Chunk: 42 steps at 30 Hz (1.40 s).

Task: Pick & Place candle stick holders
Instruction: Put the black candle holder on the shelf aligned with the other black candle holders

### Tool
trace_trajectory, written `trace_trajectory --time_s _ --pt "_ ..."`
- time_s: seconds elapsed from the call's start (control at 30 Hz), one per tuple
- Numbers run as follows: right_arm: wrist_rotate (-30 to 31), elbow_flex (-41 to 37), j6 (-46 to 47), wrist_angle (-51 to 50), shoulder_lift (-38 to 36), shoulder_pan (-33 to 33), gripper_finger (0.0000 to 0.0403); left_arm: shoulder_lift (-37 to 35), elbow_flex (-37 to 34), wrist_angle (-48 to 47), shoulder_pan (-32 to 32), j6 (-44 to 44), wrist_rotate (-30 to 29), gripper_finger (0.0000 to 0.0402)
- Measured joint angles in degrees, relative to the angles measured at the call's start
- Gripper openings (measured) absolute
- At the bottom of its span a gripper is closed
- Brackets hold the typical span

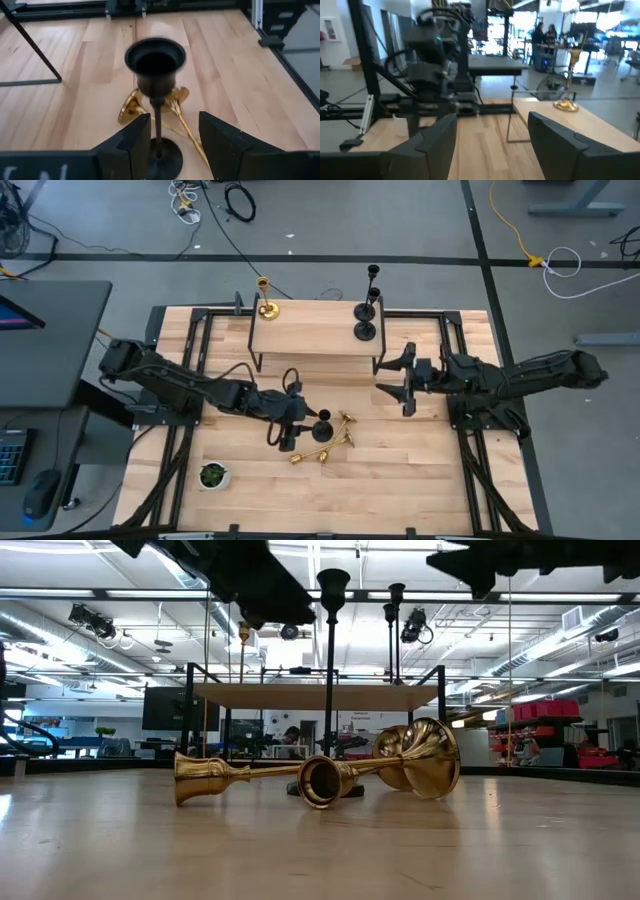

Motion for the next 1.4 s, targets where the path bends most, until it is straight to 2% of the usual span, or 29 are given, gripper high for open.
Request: trace_trajectory --time_s 0.2,0.33,0.47,0.63,0.83,1.1,1.4 --pt "2.9 0.0 -3.1 3.9 0.0 3.8 0.0245 4.2 0.0 3.6 -0.2 -0.9 0.0 0.017" --pt "3.1 0.0 -3.1 3.9 0.0 4.7 0.0245 8.1 0.0 9.0 -0.1 0.1 0.1 0.017" --pt "5.7 0.0 -3.1 3.5 0.0 5.4 0.0245 10.7 0.0 13.9 0.0 0.6 1.0 0.017" --pt "7.2 0.0 -3.3 3.2 0.0 5.4 0.0245 11.1 0.0 13.6 0.4 0.8 1.2 0.0166" --pt "7.2 0.0 -3.3 3.2 0.0 5.4 0.0245 11.1 0.0 13.3 1.1 0.8 1.1 0.0118" --pt "7.2 0.0 -3.2 3.1 0.0 5.4 0.0245 11.1 0.0 13.2 1.5 0.7 1.2 0.0015" --pt "7.2 0.0 -1.5 -1.8 0.1 5.4 0.0245 8.6 0.1 10.3 1.7 0.1 1.1 0.0012"
